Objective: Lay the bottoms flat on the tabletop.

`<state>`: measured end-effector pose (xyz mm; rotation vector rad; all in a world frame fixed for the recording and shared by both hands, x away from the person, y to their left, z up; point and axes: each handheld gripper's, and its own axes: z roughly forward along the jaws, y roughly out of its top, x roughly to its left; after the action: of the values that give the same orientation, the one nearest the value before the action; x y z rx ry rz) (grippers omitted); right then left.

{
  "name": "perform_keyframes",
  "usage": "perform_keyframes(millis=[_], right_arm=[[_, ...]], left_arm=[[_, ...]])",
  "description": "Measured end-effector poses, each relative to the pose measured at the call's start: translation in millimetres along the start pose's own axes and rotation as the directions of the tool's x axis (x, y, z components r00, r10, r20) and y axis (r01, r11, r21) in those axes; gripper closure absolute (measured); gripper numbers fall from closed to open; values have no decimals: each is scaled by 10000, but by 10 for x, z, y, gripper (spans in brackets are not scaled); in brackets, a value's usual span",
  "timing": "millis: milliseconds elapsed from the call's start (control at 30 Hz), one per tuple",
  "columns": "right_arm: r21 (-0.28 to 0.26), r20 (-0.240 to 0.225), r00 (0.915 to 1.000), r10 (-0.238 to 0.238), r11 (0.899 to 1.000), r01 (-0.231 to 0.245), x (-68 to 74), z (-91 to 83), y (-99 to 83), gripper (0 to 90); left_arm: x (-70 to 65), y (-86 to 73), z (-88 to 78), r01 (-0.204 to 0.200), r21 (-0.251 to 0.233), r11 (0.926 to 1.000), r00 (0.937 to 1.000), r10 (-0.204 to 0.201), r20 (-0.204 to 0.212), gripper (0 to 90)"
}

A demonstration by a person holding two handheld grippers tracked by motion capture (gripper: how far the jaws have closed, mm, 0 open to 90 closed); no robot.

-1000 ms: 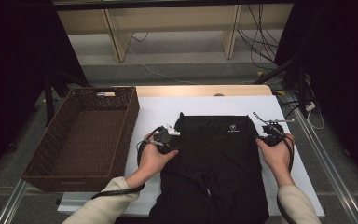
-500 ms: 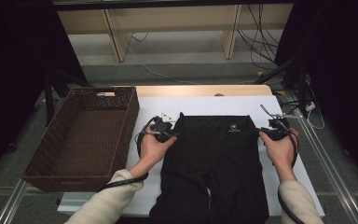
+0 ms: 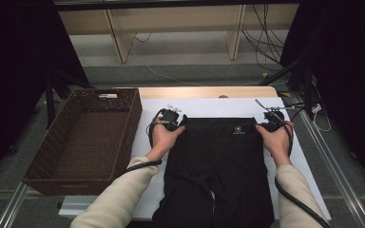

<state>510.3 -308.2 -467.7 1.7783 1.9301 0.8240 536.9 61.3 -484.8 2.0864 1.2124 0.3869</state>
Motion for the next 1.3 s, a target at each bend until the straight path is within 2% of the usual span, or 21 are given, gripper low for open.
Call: perform_keyframes(millis=[67,133,200,233,267,333,433,567,833,900,967,1067,1100,1133,1200,1300], right_arm=[[184,158,9996,-221,9996,218,9,61,5,617],[315,302,9987,-401,9987,392,15,107,0,703],[279,4,9991,-418,9987,417,20,128,1,828],[331,13,9989,-474,9983,473,36,128,11,859],[379,91,9982,-589,9976,585,57,125,25,870],[297,67,9979,-644,9975,641,79,111,50,875],[-210,143,9983,-570,9981,573,80,58,108,876],[-728,164,9984,-537,9958,547,88,-1,179,876],[-1698,286,9967,-766,9822,804,196,-88,335,875],[-1793,406,9959,-810,9799,870,218,-101,379,881],[-1871,623,9942,-875,9775,978,218,-100,406,841],[-1646,552,9945,-894,9816,974,225,-100,394,786],[-1643,577,9935,-977,9807,1060,230,-105,376,776],[-1534,517,9939,-975,9826,1044,234,-120,354,760],[-1332,438,9938,-1022,9853,1072,229,-159,297,736],[-714,284,9931,-1142,9907,1160,212,-240,175,698]], left_arm=[[29,-2,27,-151,6,9999,9999,151,58,599],[52,17,30,-112,34,9999,9995,111,284,676],[64,35,36,-113,-7,9999,9991,113,411,786],[72,52,36,-126,-10,9999,9990,127,429,839],[75,64,34,-70,21,10000,9992,69,404,875],[94,103,-1,60,-99,9999,9997,-57,241,886],[141,182,-84,288,-618,9977,9995,-281,123,888],[159,294,-170,288,-1030,9943,9996,-292,-22,887],[209,394,-264,367,-1632,9859,9985,-427,-336,885],[217,410,-286,341,-1703,9848,9978,-433,-503,879],[222,415,-297,348,-1583,9868,9953,-484,-833,821],[190,406,-345,-72,-1447,9894,9913,-120,-1314,688],[169,398,-366,-187,-1441,9894,9918,2,-1274,667],[142,387,-390,-277,-1423,9894,9935,116,-1131,654],[61,349,-447,-701,-1305,9890,9944,588,-884,637],[-103,243,-531,-1165,-1114,9869,9932,1148,-213,616]])
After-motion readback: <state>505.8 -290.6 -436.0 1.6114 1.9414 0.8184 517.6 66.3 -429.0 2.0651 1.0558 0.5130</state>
